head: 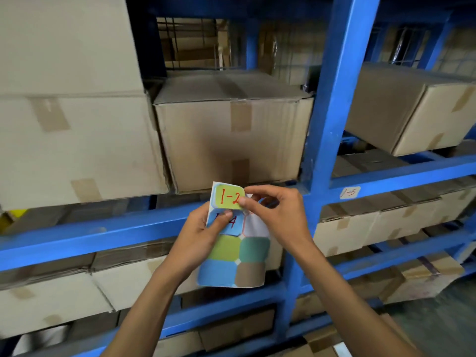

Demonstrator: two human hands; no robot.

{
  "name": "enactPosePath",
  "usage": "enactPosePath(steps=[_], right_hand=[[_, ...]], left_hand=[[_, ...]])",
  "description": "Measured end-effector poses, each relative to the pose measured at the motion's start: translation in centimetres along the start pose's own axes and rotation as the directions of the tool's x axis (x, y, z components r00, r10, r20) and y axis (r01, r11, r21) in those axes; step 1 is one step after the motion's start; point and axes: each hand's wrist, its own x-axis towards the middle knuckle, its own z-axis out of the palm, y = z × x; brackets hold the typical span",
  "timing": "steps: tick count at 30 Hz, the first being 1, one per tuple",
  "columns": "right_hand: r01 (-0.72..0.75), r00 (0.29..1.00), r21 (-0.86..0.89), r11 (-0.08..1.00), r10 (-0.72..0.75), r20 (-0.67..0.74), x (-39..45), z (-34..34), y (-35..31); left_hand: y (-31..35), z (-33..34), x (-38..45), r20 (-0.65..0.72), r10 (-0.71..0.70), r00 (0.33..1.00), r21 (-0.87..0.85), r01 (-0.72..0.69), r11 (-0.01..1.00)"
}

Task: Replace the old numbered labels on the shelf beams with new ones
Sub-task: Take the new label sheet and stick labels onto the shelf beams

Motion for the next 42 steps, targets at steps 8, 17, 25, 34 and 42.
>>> enactPosePath(steps=[8, 17, 25, 34, 42], right_hand=[[-0.041, 0.999, 0.189, 0.981, 0.044, -0.011, -1.1, 5.6, -4.3], [-0.226, 0.971, 0.559, 0.798, 0.139, 0.194, 0.2, 7.2, -8.7], [-0.144, 0.98, 0.559, 0.817, 0.039, 0.194, 3.3, 6.0, -13.2], [0.172, 0.982, 0.45, 0.876, -0.189, -0.007, 10.2, 4.0, -22.5], [0.284, 0.958, 0.4, 0.871, -0.271, -0.088, 15.5, 4.0, -27.3]], left_hand=[[0.6, -6.2, -1.5, 0.015, 0.074, 0.997, 0.071, -0.074, 0.995], [2.5, -10.5, -1.9, -0.047, 0.066, 0.997, 0.034, -0.064, 0.997], [6.9, -13.2, -0.6, -0.136, 0.082, 0.987, -0.075, -0.093, 0.993], [13.8, -16.3, 2.9, -0.26, 0.245, 0.934, -0.011, -0.257, 0.966], [17.5, -18.0, 4.2, -0.272, 0.274, 0.922, -0.026, -0.292, 0.956]])
